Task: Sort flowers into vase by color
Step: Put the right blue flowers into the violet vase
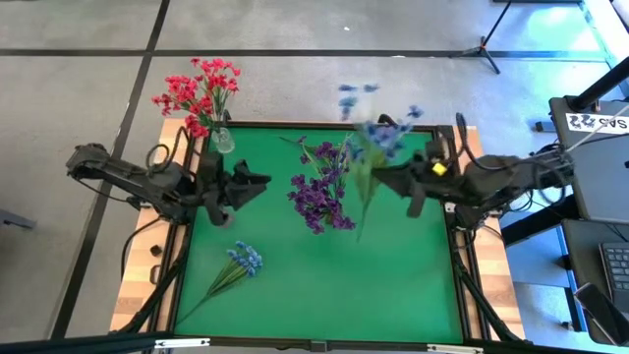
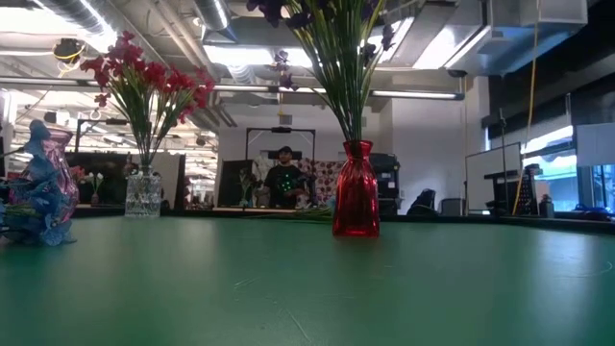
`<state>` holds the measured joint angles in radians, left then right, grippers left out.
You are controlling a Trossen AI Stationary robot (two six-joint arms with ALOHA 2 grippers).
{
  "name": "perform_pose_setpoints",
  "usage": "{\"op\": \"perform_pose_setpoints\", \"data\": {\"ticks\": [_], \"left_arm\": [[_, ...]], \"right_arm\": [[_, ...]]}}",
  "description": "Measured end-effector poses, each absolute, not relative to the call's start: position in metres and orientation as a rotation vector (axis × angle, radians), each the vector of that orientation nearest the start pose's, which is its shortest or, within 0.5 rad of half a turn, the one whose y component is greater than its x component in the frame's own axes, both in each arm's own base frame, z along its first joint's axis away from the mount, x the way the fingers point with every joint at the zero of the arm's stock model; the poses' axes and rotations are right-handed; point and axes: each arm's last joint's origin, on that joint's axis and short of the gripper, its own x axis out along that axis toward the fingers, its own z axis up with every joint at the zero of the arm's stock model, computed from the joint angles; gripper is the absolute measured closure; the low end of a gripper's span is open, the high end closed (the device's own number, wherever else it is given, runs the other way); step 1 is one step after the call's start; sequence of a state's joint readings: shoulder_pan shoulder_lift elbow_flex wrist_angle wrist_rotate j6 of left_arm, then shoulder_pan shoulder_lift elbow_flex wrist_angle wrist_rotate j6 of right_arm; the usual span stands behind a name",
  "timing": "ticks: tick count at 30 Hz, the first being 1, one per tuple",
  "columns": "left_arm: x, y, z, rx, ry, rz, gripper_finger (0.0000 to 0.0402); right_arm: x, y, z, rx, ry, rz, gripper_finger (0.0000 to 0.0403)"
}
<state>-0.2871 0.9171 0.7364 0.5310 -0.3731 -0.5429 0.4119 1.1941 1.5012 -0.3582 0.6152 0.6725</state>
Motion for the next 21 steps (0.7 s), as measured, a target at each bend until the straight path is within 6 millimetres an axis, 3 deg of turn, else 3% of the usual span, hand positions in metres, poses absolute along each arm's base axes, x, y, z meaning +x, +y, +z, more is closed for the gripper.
{"op": "perform_pose_setpoints", "data": {"ticks": [4, 8, 16, 21], "left_arm": [[0.208, -0.05, 0.355, -0.644, -0.342, -0.02, 0.0209], [0.215, -0.056, 0.352, -0.594, -0.329, -0.123, 0.0193], [0.216, -0.06, 0.353, -0.463, -0.337, -0.21, 0.0192], [0.217, -0.06, 0.35, -0.452, -0.314, -0.176, 0.0193]], "right_arm": [[0.243, 0.089, 0.475, 0.586, -0.06, -0.125, 0.0398], [0.271, 0.094, 0.459, 0.552, 0.001, -0.058, 0.0397], [0.325, 0.095, 0.433, 0.558, -0.012, 0.008, 0.0397], [0.346, 0.095, 0.426, 0.561, -0.103, 0.02, 0.0397]]}}
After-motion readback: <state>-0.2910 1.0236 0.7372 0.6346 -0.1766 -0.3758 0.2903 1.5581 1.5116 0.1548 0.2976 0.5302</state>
